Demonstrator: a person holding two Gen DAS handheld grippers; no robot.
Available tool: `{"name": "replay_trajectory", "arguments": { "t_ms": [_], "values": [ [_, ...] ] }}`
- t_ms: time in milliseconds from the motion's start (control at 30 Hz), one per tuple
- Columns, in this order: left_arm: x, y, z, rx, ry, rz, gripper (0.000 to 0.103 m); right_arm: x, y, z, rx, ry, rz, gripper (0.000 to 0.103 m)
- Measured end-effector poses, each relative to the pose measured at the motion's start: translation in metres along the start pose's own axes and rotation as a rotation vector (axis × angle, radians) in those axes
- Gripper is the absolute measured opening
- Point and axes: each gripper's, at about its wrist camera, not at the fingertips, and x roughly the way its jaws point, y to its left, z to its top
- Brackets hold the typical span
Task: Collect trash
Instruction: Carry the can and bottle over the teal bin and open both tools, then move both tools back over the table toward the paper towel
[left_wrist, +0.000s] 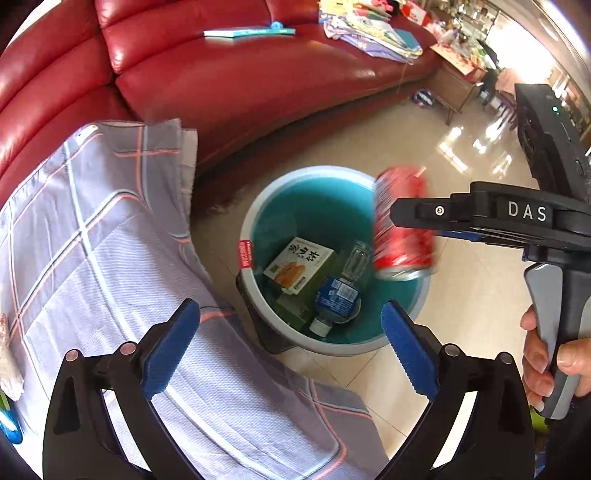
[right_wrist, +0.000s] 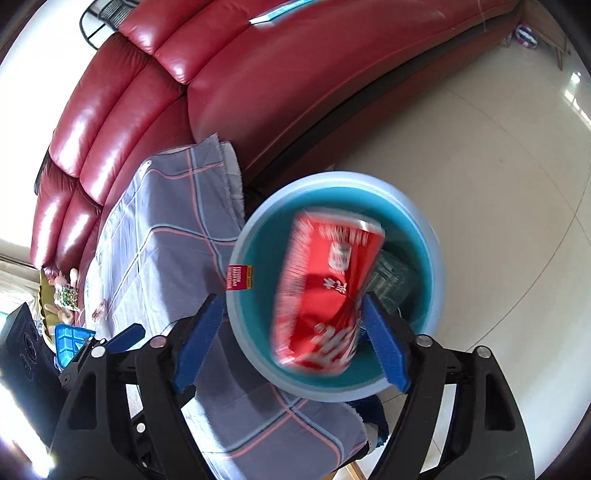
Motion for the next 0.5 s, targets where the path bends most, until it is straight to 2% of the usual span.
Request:
{"name": "replay_trajectory", "arguments": {
  "t_ms": [133,233,500],
  "values": [
    [-0.007,0.008,-0.003,-0.022,-0.008,-0.005,0.099,0.001,0.009,0.001,-0.008,0.006,-0.021,0.078],
    [-0.012,0.011,-0.006,-0.03,-0.018,-0.01,0.099,0.0,0.008,-0.002,0.014,0.007,-0.045,0.087],
    [-0.023,0.021,-0.014,-0.048,-0.035,-0.033,0.099,0.0,0.003,-0.012,0.071,0.035,-0.1,0.092]
  ]
}}
